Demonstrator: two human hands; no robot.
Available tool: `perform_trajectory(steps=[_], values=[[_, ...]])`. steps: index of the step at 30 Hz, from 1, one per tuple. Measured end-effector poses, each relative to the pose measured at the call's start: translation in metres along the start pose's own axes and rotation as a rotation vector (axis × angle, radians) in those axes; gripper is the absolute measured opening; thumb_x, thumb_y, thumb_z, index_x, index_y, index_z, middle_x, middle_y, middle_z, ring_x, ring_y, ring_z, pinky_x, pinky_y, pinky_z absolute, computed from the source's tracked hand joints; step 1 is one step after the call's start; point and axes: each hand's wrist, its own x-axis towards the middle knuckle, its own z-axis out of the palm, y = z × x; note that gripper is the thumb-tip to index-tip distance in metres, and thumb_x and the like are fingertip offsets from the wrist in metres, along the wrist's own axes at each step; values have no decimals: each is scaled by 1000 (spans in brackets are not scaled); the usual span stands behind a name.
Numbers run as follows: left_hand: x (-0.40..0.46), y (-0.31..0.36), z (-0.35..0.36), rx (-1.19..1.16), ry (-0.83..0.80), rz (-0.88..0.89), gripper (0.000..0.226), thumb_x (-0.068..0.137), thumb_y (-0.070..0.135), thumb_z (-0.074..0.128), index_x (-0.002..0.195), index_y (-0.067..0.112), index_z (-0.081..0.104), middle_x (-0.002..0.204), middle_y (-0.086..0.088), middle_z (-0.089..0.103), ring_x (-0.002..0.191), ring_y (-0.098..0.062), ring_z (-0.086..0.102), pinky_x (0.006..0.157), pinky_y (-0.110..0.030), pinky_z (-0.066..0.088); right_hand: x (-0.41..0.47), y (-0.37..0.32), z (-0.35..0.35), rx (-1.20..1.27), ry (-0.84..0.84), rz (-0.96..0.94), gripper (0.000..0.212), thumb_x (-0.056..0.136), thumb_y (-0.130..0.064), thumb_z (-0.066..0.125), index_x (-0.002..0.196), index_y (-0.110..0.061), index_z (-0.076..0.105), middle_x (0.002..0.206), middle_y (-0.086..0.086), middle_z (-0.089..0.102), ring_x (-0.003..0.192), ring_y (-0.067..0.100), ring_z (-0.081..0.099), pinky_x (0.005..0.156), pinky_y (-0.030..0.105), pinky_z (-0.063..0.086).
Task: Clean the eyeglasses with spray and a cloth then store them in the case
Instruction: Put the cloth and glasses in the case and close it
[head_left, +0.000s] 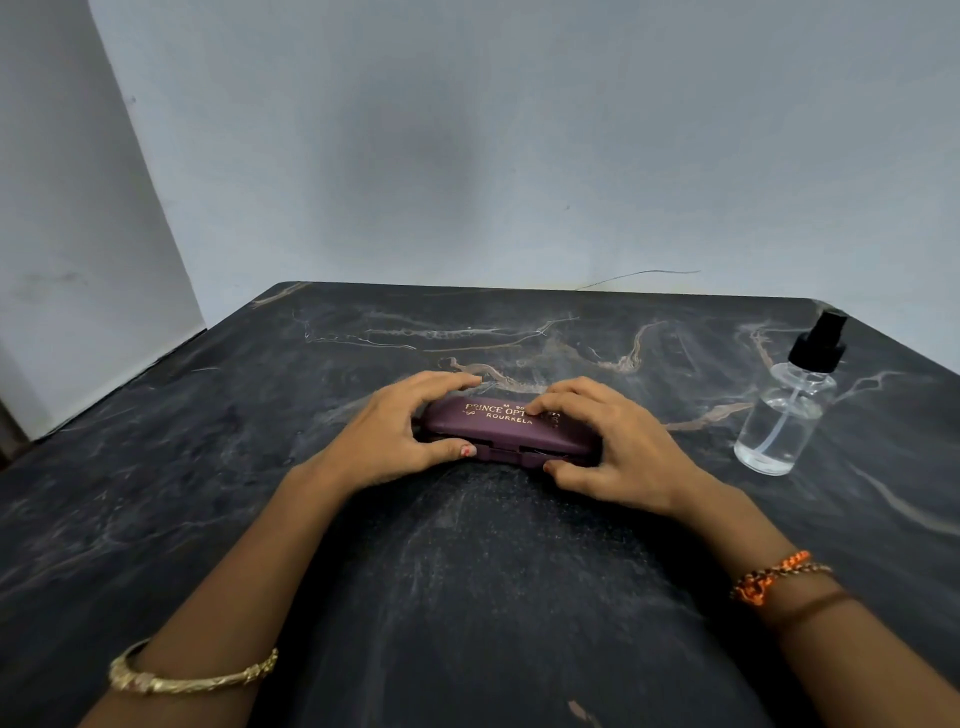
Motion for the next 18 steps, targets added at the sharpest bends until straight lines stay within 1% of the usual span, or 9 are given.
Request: perform_trajectory(steps=[2,3,6,9,14,18], values=[[0,0,4,79,-17,7,57,74,23,72,125,31,47,127,10,51,117,-9,45,101,-27,34,0,1,3,-59,-25,1,59,72,-36,68,126,-28,47,129,-7,47,115,13,46,91,34,45],[0,0,6,120,-18,15,57,75,24,71,126,30,46,129,9,51,117,-11,44,101,-27,32,1,1,5,-79,-46,4,64,73,-42,67,130,-29,42,134,-7,44,118,12,44,93,32,42],[0,0,8,191,-40,30,63,73,35,71,129,32,43,133,9,48,117,-12,41,100,-27,30,3,2,10,-110,-94,24,72,77,-52,60,138,-29,31,142,-8,38,125,10,38,99,27,33],[0,0,11,241,-103,6,73,71,46,69,134,36,33,134,8,45,117,-13,38,100,-34,34,3,1,11,-158,-99,8,69,81,-52,55,139,-26,30,142,-5,39,126,13,38,100,24,31],[1,1,14,248,-132,17,70,78,42,63,136,40,25,127,3,44,113,-15,39,98,-38,37,2,-2,10,-278,-130,-28,64,87,-50,44,142,-23,23,146,-2,34,129,16,35,102,33,37],[1,1,14,293,-136,23,65,81,42,58,136,41,23,126,2,42,111,-15,38,96,-40,39,4,-5,9,-356,-140,-36,64,90,-50,37,143,-23,17,148,-2,30,130,16,32,101,34,40]])
